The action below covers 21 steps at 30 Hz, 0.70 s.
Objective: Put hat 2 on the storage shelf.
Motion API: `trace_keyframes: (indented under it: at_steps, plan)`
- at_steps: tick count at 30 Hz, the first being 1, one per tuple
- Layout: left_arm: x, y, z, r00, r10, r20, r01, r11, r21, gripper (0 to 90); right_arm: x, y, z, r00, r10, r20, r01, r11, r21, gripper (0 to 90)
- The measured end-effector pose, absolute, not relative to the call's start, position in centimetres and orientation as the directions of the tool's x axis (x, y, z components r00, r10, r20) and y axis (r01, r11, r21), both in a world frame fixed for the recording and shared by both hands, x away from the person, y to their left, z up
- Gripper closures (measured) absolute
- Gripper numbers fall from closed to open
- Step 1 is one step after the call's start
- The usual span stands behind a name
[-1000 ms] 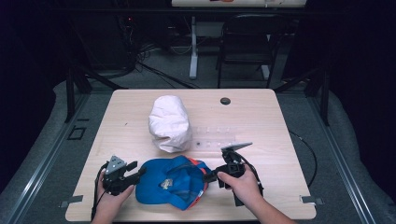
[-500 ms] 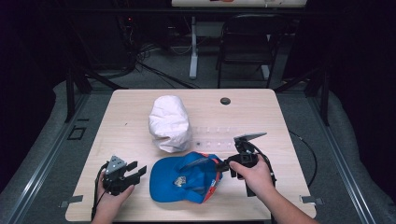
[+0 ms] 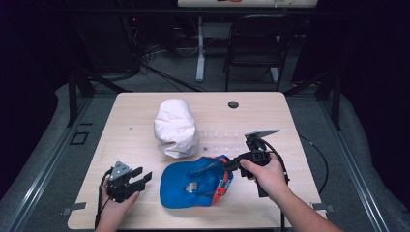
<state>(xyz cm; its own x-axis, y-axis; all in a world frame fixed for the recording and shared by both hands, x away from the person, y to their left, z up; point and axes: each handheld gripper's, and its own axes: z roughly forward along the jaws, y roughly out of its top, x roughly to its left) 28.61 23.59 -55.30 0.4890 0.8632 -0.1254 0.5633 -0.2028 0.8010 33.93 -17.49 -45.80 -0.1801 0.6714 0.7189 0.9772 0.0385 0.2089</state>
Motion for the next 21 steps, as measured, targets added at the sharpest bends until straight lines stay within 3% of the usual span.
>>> trace_keyframes:
  at_steps: [21]
  plan:
    - [28.6,23.6,-55.3,0.489,0.863,-0.125,0.559,-0.200,0.805,53.2,34.5,-17.2,-40.2,-0.212,0.473,0.855,0.970,-0.003,0.242,78.2]
